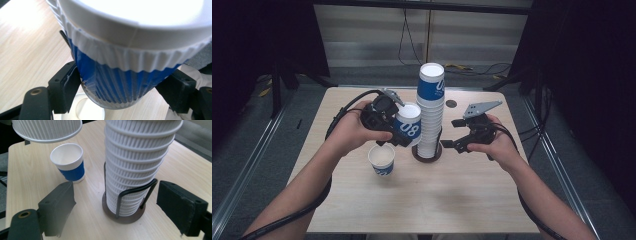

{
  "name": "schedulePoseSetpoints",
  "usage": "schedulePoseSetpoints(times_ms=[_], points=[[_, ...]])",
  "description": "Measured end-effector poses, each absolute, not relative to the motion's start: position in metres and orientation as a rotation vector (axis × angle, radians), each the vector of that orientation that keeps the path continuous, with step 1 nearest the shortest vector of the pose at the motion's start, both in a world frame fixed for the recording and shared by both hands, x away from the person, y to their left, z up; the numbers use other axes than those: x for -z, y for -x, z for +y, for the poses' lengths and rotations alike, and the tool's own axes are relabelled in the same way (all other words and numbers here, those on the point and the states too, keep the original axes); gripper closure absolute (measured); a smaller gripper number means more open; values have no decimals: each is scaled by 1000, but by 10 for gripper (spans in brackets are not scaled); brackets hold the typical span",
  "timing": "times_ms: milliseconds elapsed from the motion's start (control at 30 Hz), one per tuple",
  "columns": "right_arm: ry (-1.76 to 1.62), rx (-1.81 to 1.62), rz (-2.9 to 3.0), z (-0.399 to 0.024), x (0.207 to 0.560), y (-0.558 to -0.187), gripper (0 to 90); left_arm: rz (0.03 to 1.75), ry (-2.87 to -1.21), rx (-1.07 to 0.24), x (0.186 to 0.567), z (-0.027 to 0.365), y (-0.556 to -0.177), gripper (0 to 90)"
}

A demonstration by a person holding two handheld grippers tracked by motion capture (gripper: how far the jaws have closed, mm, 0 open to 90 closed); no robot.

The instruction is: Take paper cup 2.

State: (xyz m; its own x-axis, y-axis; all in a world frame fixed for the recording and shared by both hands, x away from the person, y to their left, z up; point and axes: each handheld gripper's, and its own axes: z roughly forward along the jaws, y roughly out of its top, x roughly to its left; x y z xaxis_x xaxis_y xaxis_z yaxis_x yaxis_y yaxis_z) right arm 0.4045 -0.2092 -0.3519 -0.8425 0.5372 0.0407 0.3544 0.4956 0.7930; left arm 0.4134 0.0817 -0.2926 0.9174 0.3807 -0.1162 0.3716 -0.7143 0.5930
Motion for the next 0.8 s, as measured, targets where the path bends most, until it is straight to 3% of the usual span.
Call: schedulePoseSetpoints(times_ms=[800], points=[[-713, -1255, 2613, -214, 371, -388, 140, 442, -2538, 53, 327, 54, -398, 232]])
